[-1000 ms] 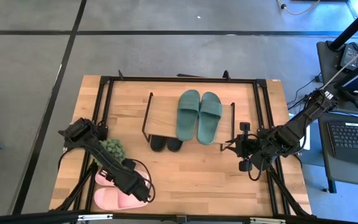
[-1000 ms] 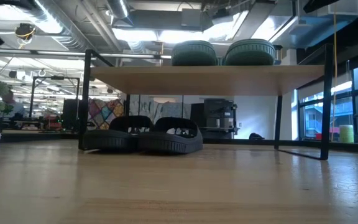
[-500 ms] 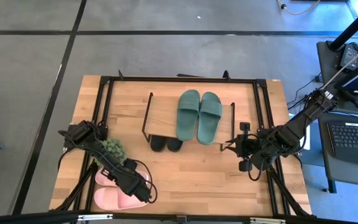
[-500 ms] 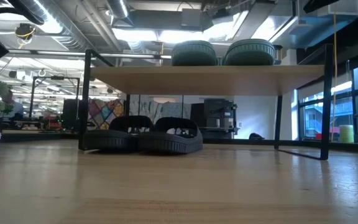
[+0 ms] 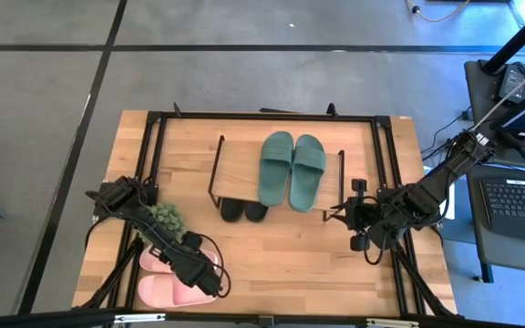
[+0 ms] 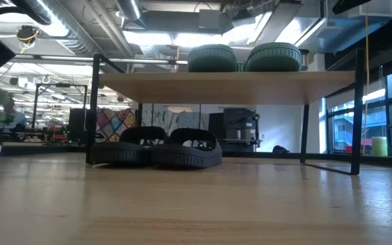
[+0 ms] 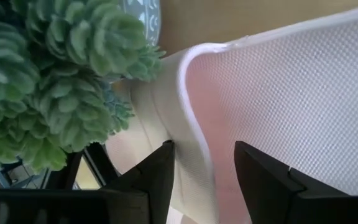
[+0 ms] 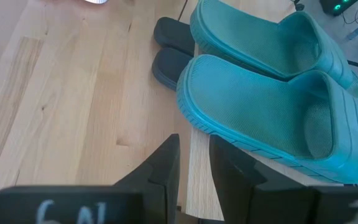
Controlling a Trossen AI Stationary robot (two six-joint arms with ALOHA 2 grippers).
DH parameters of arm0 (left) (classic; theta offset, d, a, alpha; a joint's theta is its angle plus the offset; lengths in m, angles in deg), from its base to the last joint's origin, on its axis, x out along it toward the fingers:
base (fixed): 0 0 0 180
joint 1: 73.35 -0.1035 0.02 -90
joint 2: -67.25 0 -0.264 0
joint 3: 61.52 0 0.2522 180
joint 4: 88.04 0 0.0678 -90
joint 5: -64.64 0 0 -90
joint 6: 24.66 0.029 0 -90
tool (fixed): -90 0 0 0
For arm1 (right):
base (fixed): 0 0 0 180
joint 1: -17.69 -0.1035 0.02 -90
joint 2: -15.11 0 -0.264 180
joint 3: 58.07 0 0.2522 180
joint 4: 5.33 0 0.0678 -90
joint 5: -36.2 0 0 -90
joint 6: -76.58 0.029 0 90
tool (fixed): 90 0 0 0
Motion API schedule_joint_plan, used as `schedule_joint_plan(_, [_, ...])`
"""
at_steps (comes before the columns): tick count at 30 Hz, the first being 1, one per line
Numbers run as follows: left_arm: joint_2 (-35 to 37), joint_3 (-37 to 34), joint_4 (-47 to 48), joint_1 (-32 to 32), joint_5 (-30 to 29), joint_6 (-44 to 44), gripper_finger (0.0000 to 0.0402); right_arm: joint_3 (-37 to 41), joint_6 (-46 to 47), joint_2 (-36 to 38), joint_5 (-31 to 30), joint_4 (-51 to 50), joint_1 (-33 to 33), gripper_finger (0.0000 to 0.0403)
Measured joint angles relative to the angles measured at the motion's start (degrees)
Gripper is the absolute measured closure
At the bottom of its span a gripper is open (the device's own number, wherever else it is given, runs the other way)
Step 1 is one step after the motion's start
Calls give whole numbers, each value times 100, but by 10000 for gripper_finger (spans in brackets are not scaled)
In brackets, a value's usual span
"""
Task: Pick and place slides into the shelf
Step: Put the right pink slipper under the shelf
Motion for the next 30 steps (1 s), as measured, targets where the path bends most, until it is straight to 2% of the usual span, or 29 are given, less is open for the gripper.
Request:
schedule_joint_plan(7, [1,0,461,-7,368,0,282,1,0,0,0,0,0,314])
schedule_joint_plan(15, [-1,0,510,-4,401,19,390,1,-1,0,0,0,0,314])
schedule_joint_plan(24, [-1,240,834,-20,324,397,395,0,0,0,0,0,-2,314])
schedule_joint_plan(30, [64,883,1073,-80,-369,761,398,0,0,0,0,0,-2,314])
